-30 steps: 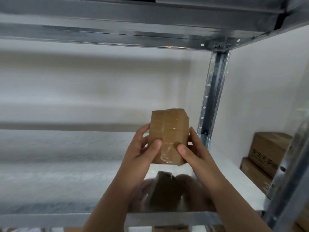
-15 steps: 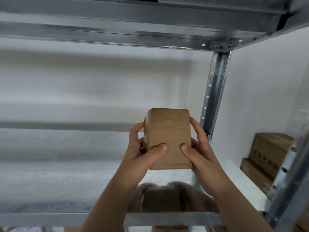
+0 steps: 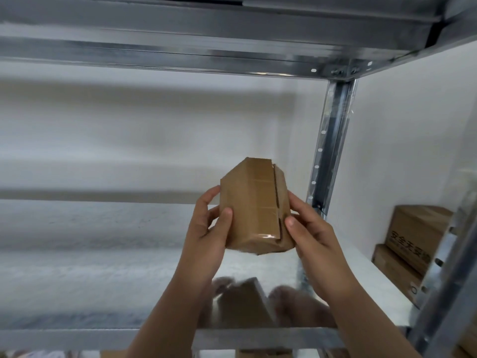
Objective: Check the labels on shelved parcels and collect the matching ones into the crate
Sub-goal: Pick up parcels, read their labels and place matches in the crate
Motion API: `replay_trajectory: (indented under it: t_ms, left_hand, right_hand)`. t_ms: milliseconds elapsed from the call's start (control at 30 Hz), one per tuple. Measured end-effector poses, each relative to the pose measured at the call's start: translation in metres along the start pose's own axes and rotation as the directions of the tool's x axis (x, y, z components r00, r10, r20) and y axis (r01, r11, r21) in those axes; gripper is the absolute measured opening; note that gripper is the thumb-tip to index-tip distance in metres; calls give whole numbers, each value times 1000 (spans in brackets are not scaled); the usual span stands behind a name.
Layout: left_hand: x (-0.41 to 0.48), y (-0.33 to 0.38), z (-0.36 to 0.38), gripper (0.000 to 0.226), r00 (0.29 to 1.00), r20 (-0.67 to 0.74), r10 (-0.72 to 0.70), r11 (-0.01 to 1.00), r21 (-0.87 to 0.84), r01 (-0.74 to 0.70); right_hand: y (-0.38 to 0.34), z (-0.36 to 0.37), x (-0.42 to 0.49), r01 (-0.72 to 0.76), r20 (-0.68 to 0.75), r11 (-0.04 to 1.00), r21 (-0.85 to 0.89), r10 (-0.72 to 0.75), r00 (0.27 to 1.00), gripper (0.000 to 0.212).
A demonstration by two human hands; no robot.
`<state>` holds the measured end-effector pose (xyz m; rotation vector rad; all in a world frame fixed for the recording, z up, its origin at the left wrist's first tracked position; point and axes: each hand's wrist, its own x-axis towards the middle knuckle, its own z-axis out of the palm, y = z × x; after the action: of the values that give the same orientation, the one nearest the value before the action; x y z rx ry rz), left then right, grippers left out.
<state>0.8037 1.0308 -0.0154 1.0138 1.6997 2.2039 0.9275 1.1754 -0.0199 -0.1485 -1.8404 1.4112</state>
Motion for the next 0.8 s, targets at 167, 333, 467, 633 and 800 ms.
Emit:
replay_trajectory:
  t_ms: [167,333,467,633,800]
  left_hand:
    - [-8,6,3,78,969,233,-84,989,-98,109]
    - [-5,2,1,101,952,296,-74,995,-36,89]
    - [-5,0,1,101,959,278,-54,997,-33,66]
    - [-6,1,3,89,955,272,-115,991,-37,130]
    - [-5,4,4,64,966,186,-178,959,-187,213]
  right_hand:
    - [-1,2,-1,-59,213,993,99,37,976,78]
    - [-1,2,0,-55,305,990,127,14,952,85]
    - [0,1,-1,-28,292,994,106,-4,957,71]
    - [4,1,-1,-72,277,995,74,49,960,70]
    - [5,2,-1,-126,207,992,-5,124,970,79]
